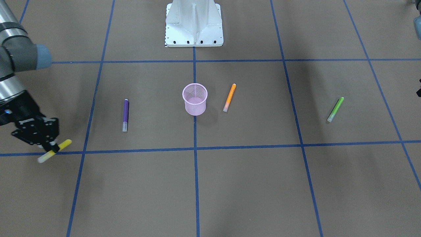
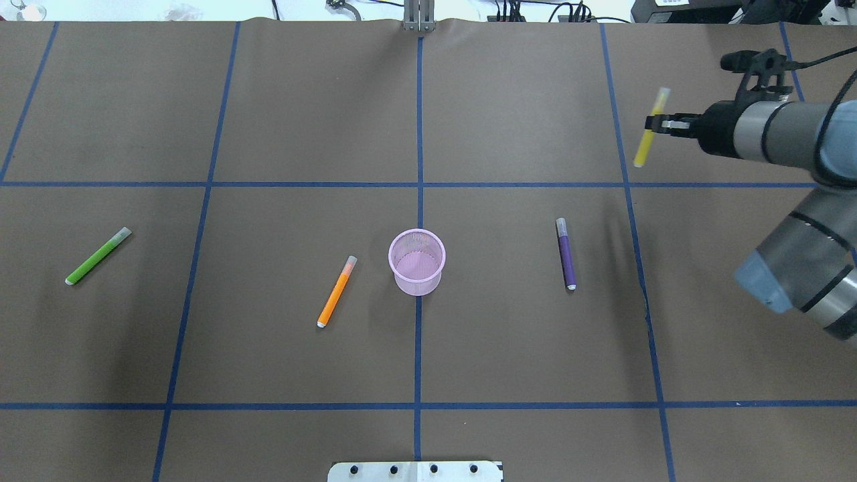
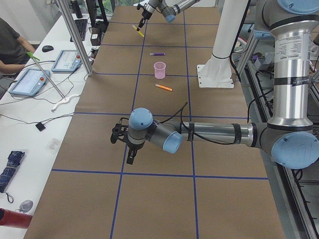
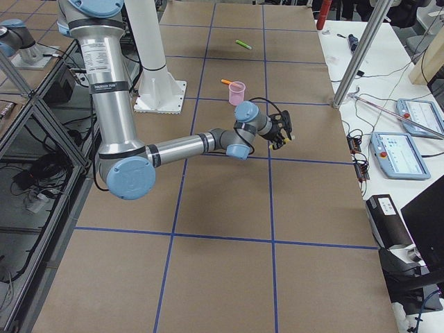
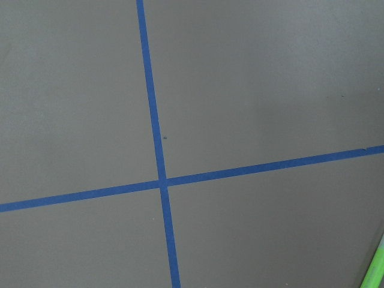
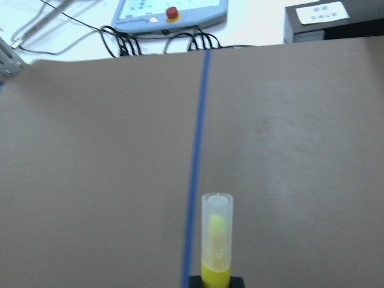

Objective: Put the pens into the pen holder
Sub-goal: 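Grasp the yellow highlighter with the right gripper and lift it, then carry the yellow highlighter over the lavender cup and release it inside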

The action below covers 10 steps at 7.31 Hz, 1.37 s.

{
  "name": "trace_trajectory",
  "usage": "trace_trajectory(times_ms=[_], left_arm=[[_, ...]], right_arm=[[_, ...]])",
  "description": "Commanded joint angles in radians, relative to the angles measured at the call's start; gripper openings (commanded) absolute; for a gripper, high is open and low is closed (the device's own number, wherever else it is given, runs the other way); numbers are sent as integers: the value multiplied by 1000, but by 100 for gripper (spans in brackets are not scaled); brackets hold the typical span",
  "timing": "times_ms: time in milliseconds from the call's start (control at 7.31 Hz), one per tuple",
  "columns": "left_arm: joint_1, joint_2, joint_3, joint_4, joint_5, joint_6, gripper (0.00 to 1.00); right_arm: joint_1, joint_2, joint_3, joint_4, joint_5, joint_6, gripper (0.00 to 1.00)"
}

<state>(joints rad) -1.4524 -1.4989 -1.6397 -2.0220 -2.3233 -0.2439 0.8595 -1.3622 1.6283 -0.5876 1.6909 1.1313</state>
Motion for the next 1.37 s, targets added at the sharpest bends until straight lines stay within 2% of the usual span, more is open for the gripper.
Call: trace_trajectory(times_ms=[0, 137, 411, 821, 1232], left_arm=[[3, -12, 23, 0, -1, 0, 99], [3, -12, 23, 0, -1, 0, 99], [3, -15, 23, 0, -1, 0, 99], [4, -21, 23, 0, -1, 0, 99], [4, -21, 21, -1, -1, 0, 99]], right_arm=[[-208, 104, 153, -169, -306, 131, 0], [-293, 135, 235, -278, -400, 233, 0], [-455, 234, 237, -390, -605, 271, 0], [-578, 296, 214, -423, -736, 269, 0], [-608, 298, 183, -423, -755, 271, 0]])
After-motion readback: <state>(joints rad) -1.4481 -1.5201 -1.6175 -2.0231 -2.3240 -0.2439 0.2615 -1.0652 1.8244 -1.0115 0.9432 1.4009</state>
